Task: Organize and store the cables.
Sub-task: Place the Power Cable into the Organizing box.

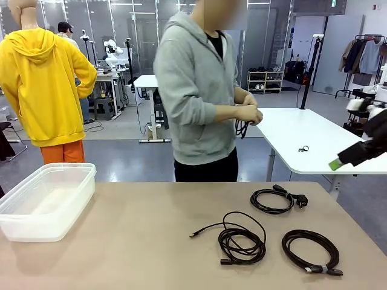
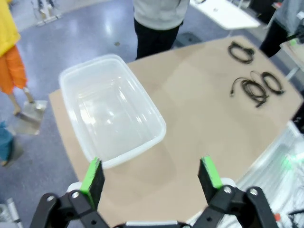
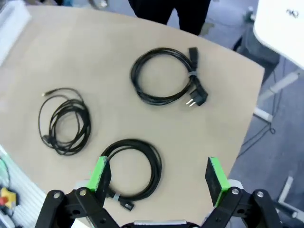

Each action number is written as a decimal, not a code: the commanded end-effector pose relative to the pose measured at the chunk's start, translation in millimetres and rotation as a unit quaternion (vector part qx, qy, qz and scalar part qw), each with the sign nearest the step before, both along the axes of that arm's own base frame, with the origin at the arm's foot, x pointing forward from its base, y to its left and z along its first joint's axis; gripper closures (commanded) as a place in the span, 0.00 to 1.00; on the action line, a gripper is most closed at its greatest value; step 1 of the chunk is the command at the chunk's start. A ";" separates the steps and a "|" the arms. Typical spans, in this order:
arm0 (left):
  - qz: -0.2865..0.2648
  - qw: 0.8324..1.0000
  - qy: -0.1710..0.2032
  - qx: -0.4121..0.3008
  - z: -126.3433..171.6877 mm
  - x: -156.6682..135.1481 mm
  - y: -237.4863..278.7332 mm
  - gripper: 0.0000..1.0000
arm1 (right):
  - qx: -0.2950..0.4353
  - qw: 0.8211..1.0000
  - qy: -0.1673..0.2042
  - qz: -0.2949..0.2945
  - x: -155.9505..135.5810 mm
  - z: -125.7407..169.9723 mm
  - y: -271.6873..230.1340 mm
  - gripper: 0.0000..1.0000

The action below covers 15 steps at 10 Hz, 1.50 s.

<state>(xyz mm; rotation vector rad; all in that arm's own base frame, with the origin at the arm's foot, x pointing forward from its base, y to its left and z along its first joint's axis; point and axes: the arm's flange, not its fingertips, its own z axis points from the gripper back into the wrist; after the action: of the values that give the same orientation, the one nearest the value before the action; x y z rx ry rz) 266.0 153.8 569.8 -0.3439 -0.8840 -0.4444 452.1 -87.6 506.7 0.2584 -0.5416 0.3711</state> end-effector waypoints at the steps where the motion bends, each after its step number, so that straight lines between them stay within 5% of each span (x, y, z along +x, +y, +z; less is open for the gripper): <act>1: -0.006 1.000 -0.004 0.001 0.4 -0.1 -0.6 0.00 | -0.027 0.997 0.020 -0.070 38.5 0.7 3.9 0.00; 6: -0.006 1.000 -0.004 0.001 0.4 -0.1 -0.6 0.00 | -0.040 0.989 0.044 -0.137 136.9 -61.7 23.8 0.00; 13: -0.006 1.000 -0.004 0.001 0.4 -0.1 -0.6 0.00 | -0.054 0.991 0.094 -0.073 193.9 -160.0 43.2 0.00; 15: -0.006 1.000 -0.004 0.001 0.4 -0.1 -0.6 0.00 | -0.070 0.992 0.083 -0.066 195.8 -168.3 52.8 0.00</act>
<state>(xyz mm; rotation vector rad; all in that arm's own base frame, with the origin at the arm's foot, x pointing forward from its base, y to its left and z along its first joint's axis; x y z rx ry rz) 265.9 153.7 569.9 -0.3441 -0.8846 -0.4449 643.0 -34.6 335.0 0.1308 -0.3460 0.2223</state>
